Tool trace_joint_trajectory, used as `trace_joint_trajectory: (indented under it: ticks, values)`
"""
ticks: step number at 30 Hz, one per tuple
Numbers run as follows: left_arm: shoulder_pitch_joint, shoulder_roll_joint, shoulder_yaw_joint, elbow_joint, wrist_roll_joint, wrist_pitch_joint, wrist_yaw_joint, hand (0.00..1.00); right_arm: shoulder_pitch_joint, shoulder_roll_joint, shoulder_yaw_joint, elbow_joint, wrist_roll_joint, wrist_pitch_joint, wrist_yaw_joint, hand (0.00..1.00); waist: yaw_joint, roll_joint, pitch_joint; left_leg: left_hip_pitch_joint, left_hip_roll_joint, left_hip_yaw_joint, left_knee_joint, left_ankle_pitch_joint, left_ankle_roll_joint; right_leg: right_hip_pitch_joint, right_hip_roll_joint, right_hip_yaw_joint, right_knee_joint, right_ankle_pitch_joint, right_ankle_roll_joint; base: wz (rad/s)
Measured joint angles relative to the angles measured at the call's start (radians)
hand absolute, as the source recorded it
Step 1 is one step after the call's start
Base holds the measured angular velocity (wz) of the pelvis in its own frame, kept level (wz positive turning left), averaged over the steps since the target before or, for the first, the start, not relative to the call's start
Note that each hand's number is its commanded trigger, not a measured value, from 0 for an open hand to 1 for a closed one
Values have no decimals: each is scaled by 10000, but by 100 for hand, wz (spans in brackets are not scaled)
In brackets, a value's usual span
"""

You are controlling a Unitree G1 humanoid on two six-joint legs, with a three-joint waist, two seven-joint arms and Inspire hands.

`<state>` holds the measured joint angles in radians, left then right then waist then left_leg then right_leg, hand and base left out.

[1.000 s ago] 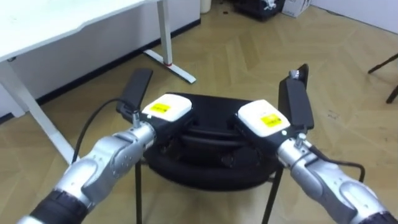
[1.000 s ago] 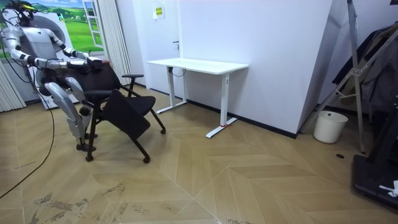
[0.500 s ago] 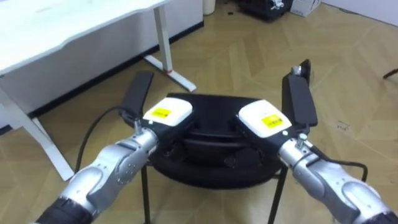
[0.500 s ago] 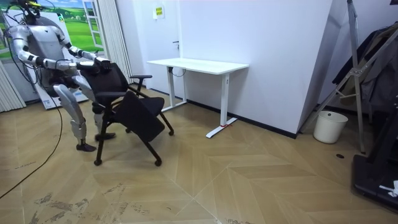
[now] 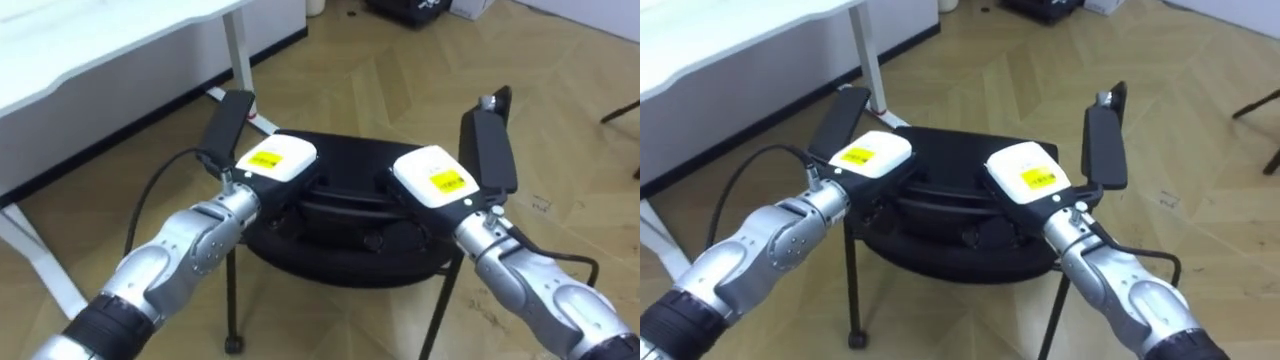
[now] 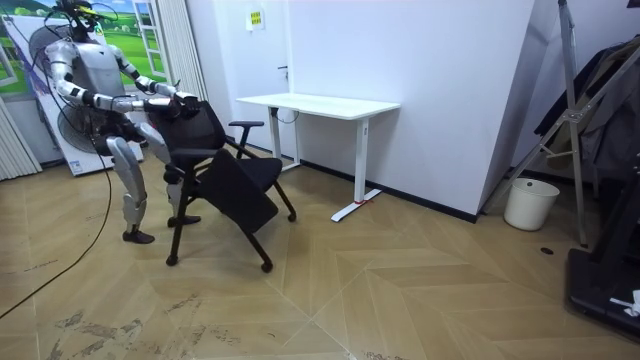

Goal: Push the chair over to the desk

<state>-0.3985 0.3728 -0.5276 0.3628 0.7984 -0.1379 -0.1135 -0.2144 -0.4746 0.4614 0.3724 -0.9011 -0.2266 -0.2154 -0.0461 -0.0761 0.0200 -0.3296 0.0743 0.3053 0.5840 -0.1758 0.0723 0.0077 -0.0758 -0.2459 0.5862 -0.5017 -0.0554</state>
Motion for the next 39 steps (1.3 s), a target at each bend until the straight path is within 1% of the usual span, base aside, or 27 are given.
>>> trace_joint_trajectory:
  ticks: [4,7,10,12,13,14,15,16,17,18,19,20,22,23,24,25,26,27,28,29,30,31,32,33,34,35,39]
  values:
    - [-88,-26,-24,13,14,-6,28,100,15,-10,-8,-194,41,161,-17,100,-66,-137,-33,-87,-319,-139,118,-268,58,74,-251,-168,309,-183,196,8]
    - [-120,-80,-24,141,16,4,170,100,8,12,91,-308,63,387,14,100,-66,-162,-49,-90,-556,-468,234,-394,55,-113,-455,-497,1145,-88,408,13]
    - [-107,-95,2,79,55,102,175,100,-17,44,239,-467,180,633,102,100,-43,-184,-63,-153,-838,-1024,264,-463,-20,-72,-480,-667,1333,-49,482,23]
    - [215,-215,293,-302,412,324,231,100,-31,70,288,-735,171,850,259,100,121,-188,-75,-300,-1234,-1662,239,-464,-21,-161,-639,-1101,1555,-24,545,10]
    - [269,-240,367,-334,462,327,232,100,-32,78,313,-735,171,876,277,100,225,-193,-78,-306,-1277,-1763,236,-461,-31,-223,-675,-1195,1705,27,641,4]
    - [353,-240,469,-336,564,326,231,100,-105,162,378,-737,169,946,375,100,323,-201,-87,-291,-1459,-2144,224,-448,-71,-372,-822,-1422,2231,221,833,16]
    - [458,-315,634,-334,699,338,234,100,-167,344,379,-667,143,997,529,100,373,-213,-91,-244,-1619,-2492,225,-437,-97,-597,-986,-1587,2947,602,749,26]
    - [473,-348,665,-293,753,370,235,100,-179,427,379,-604,143,1016,569,100,416,-210,-89,-183,-1619,-2589,228,-449,-123,-687,-1041,-1661,3264,840,667,39]
    - [539,-379,668,-250,830,473,233,100,-206,610,395,-374,140,1016,620,100,502,-208,-73,-34,-1612,-2793,220,-477,-171,-771,-1127,-1803,3732,1352,541,38]
    - [682,-378,692,-256,938,536,235,100,-209,805,467,-183,142,1008,625,100,594,-137,-37,166,-1554,-2989,217,-546,-210,-756,-1090,-1849,3998,1860,432,35]
    - [771,-361,732,-289,994,544,235,100,-214,895,504,-99,142,1008,625,100,663,-130,-30,267,-1519,-3056,205,-580,-221,-743,-1064,-1847,4109,2096,355,27]
    - [910,-292,751,-314,1021,541,279,100,-253,977,650,52,162,1007,571,100,827,-65,-19,425,-1446,-3226,201,-658,-283,-712,-958,-1856,4260,2541,390,30]
    - [1058,-242,756,-315,1049,538,410,100,-255,1077,754,163,189,1011,512,100,945,197,-12,576,-1375,-3795,184,-779,-421,-791,-680,-1862,4483,3537,564,42]
    - [1084,-272,770,-306,1064,537,474,100,-271,1087,868,234,189,1014,441,100,1056,459,-22,780,-1394,-4521,87,-789,-420,-1098,-476,-1769,4731,4385,755,23]
    - [1284,-132,918,-328,1045,471,619,100,-479,1209,1062,465,119,1019,419,100,1224,565,0,988,-1521,-5225,-142,-776,-436,-1469,-225,-1382,4785,3715,653,0]
    - [1403,-44,1010,-336,1000,411,719,100,-676,1303,1168,604,7,1045,427,100,1247,635,43,1134,-1574,-5508,-280,-754,-486,-1706,-15,-1217,4691,3134,587,-8]
    - [1602,11,1337,-273,982,339,836,100,-1072,1606,1417,919,-212,1164,431,100,1200,909,142,1349,-1545,-6046,-572,-650,-612,-2073,359,-1024,4127,2478,433,42]
    - [1632,-36,1426,-85,924,349,983,100,-1314,1728,1529,1087,-352,1204,432,100,1139,1053,128,1498,-1593,-6559,-939,-447,-715,-2473,540,-681,3073,2221,442,80]
    - [1603,-52,1383,12,848,384,1044,100,-1381,1732,1557,1108,-398,1203,445,100,1117,1053,105,1528,-1660,-6801,-1087,-370,-761,-2675,524,-394,2429,2198,470,122]
    - [1470,-55,1313,121,759,452,1086,100,-1467,1786,1571,1082,-413,1212,474,100,1103,934,77,1528,-1840,-7210,-1176,-329,-847,-2932,315,415,967,2229,542,124]
    - [1409,10,1332,150,660,473,1105,100,-1584,1801,1568,1096,-435,1217,563,100,1072,688,46,1457,-2126,-7516,-983,-490,-986,-3048,-38,1257,-234,2569,853,108]
    - [1348,71,1370,149,606,483,1138,100,-1669,1882,1576,1147,-466,1236,614,100,1148,543,43,1398,-2174,-7496,-730,-634,-1092,-3036,-284,1054,-123,2910,975,88]
    - [1374,-49,1388,318,593,530,1235,100,-1712,1936,1575,1317,-450,1252,675,100,1242,636,-74,1206,-2018,-7392,-232,-864,-1079,-2843,-338,191,-177,2831,317,92]
    - [1247,-160,1160,538,546,619,1309,100,-1721,1814,1580,1426,-405,1187,663,100,1282,765,-117,1202,-1755,-7054,-36,-861,-1086,-2569,-381,-541,-352,2685,82,97]
    - [1212,-156,1081,541,502,642,1323,100,-1756,1765,1580,1464,-362,1145,662,100,1334,755,-92,1226,-1655,-6850,-51,-863,-1088,-2482,-377,-691,-366,2642,20,91]
    - [1179,-180,1066,491,471,706,1331,100,-1862,1696,1580,1493,-334,1088,686,100,1405,802,-91,1174,-1423,-6471,-157,-821,-1166,-2379,-363,-968,-362,2513,-121,67]
    - [1031,-247,1126,479,427,880,1441,100,-2211,1640,1579,1571,-338,1027,725,100,1506,693,-54,1157,-1018,-5727,-1025,-418,-1609,-2308,-443,-1566,-389,2234,-150,54]
